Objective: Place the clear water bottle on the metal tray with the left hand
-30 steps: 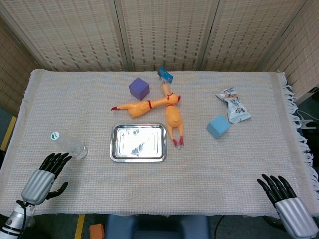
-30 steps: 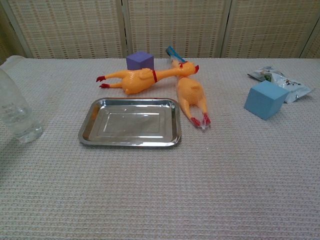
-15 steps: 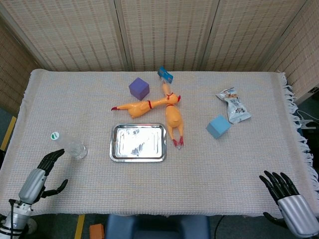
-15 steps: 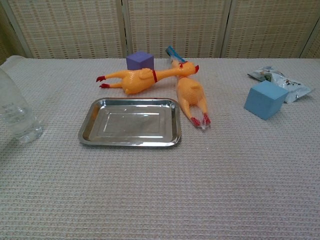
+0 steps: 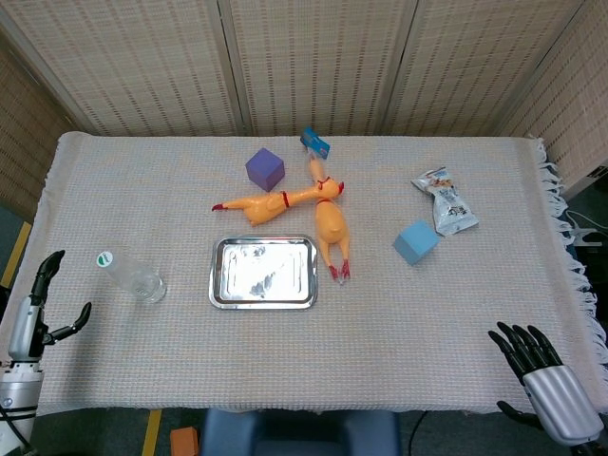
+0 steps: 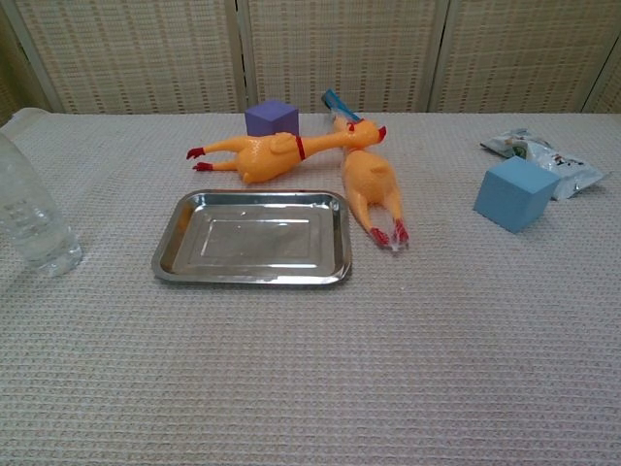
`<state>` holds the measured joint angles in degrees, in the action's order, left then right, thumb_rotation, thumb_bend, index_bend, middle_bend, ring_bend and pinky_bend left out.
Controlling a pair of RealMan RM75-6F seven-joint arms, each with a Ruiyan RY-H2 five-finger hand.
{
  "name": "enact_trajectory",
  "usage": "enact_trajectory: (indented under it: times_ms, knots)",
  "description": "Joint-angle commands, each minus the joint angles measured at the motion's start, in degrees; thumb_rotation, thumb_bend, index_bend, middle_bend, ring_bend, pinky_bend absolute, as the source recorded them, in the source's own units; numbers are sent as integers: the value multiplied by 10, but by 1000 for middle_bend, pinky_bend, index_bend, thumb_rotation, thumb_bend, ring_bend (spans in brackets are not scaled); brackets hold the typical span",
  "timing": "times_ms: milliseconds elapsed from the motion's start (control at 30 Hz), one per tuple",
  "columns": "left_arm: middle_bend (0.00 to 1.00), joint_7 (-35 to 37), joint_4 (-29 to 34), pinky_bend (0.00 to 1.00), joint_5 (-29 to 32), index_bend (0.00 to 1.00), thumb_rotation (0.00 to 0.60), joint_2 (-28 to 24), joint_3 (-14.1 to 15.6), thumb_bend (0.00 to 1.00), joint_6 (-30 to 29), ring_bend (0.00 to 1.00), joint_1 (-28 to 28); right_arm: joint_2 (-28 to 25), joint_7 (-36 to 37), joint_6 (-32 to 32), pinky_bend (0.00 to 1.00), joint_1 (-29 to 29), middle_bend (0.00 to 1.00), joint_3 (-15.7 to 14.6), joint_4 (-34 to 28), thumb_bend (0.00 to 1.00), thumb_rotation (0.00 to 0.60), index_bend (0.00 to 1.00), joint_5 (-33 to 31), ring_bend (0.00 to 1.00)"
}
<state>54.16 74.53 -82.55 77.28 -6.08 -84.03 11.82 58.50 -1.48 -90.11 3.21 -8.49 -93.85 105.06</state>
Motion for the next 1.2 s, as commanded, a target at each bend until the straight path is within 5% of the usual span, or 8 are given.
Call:
enact_trajectory:
  times_ms: [33, 500, 1200]
  knots:
    - [0, 7, -40, 18, 15, 0, 600, 32, -4, 344, 39, 0, 15, -4, 11, -16, 0, 5, 0, -1, 4, 25, 600, 0, 7, 0]
    - [0, -3, -94, 9, -3, 0, 600, 93, 7, 328, 81, 0, 36, -8, 18, -22, 0, 7, 0, -6, 8, 25, 600, 0, 15, 0]
    - [0, -2, -141, 9, 23, 0, 600, 136, -20, 326, 152, 0, 77, -11, 11, 2, 0, 0, 0, -1, -3, 25, 600, 0, -7, 0]
